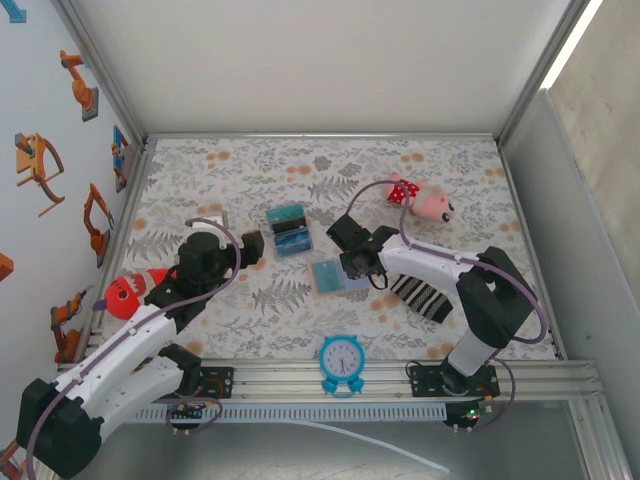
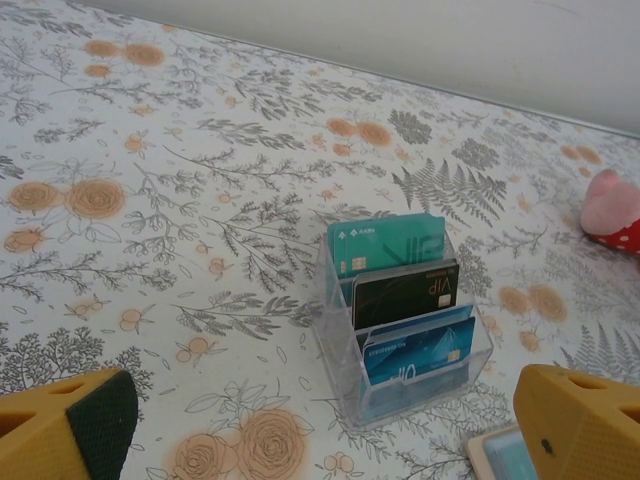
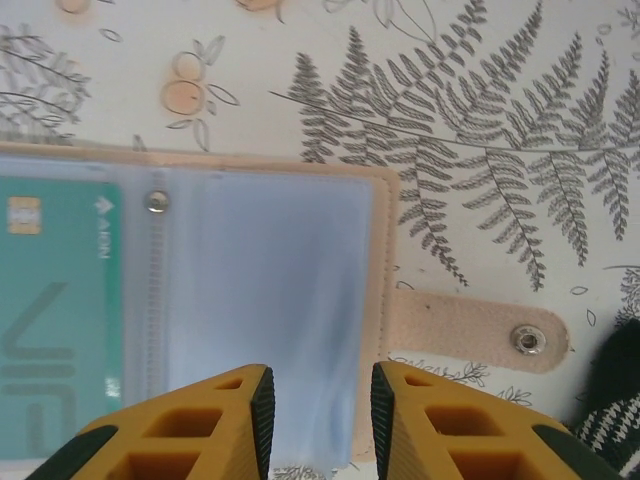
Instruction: Take the credit cards out of the card holder
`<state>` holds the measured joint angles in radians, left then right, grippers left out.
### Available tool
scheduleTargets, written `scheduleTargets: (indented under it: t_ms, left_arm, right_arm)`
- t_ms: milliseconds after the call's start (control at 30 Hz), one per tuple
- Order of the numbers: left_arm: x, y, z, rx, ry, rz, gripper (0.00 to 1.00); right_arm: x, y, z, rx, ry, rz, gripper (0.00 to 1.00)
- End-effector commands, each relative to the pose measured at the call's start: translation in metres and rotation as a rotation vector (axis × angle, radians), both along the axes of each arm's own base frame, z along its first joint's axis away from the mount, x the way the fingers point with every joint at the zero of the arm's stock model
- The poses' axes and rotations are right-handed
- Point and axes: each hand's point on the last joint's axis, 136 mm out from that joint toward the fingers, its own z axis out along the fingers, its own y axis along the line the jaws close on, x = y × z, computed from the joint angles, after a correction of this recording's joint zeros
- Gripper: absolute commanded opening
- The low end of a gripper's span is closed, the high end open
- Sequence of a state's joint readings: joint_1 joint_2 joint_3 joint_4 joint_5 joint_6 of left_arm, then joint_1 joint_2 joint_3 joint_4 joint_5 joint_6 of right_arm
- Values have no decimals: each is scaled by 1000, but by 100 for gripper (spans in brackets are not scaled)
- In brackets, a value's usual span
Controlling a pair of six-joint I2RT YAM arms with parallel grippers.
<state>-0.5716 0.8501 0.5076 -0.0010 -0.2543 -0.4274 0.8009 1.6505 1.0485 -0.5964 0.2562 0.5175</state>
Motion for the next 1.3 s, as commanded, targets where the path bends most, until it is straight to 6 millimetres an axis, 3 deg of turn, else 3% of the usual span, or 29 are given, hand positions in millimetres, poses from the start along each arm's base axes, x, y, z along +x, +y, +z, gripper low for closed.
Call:
scheduleTargets:
  t_ms: [0,167,300,633,867,1267]
  left_arm:
    - [2,-8,7,41,-17,-10,97]
    - [-2,-27,-2,97,-5,-40,97]
    - [-6,-39,-13,137,15,-51,97]
    - [-15,-69,-60,171,130,-51,97]
    - [-13,-84,-89,190,219,-61,97]
    - [-9,-106,-120,225,288,-82,97]
  right_arm:
    - [-3,-15,-5,-20,11,-54,32]
    - [-1,-29,-5,-9,14,-111,32]
    - [0,-25,7,80,5,-121,29]
    - [-3,26,26,438,59,-39,27]
    - [-2,54,11,551,148,0,25]
    - [2,67,-16,548,218,10,22]
